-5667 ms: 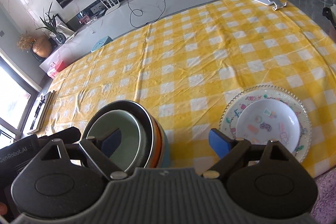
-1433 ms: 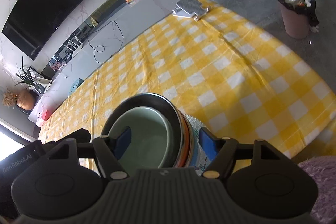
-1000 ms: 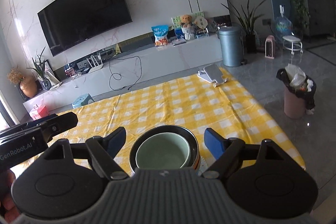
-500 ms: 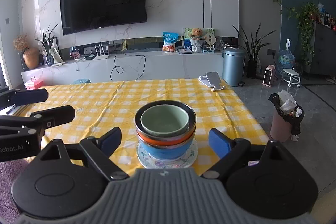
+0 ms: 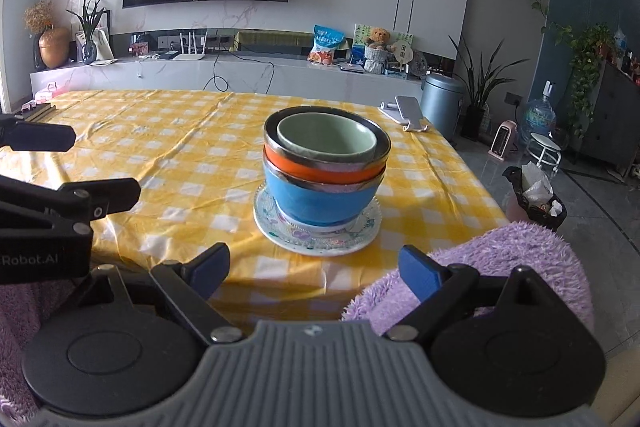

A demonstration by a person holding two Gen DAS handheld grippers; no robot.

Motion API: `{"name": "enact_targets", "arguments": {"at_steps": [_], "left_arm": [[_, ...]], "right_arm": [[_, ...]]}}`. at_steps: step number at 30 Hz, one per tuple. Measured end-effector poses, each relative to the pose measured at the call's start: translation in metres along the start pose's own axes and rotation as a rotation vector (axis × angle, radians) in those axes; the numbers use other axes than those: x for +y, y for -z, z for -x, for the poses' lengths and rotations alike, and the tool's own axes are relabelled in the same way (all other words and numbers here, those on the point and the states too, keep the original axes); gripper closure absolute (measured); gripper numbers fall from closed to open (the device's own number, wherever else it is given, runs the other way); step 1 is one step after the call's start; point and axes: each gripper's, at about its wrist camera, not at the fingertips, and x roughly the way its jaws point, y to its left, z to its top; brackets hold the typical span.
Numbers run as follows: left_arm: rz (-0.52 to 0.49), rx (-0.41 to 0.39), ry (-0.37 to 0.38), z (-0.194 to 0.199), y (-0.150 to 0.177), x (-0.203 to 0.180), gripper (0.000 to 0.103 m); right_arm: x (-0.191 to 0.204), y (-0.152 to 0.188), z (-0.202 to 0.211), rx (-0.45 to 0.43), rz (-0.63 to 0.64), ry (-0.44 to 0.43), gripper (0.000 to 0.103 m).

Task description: Organize plates and bowls

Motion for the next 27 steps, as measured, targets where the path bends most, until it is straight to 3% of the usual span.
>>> {"name": "enact_targets", "arguments": {"at_steps": [5, 27], "left_arm": [[0.001, 0.084, -0.064, -0.007, 0.009, 0.003, 0.013], [-0.023, 0.101, -0.075, -0.007, 0.010, 0.002, 0.012]], "right_arm": [[-0.003, 0.003, -0.013, 0.063, -0.034, 0.022, 0.009], [-0.003, 0.004, -0.014, 0.066, -0.038, 0.014, 0.009]]}}
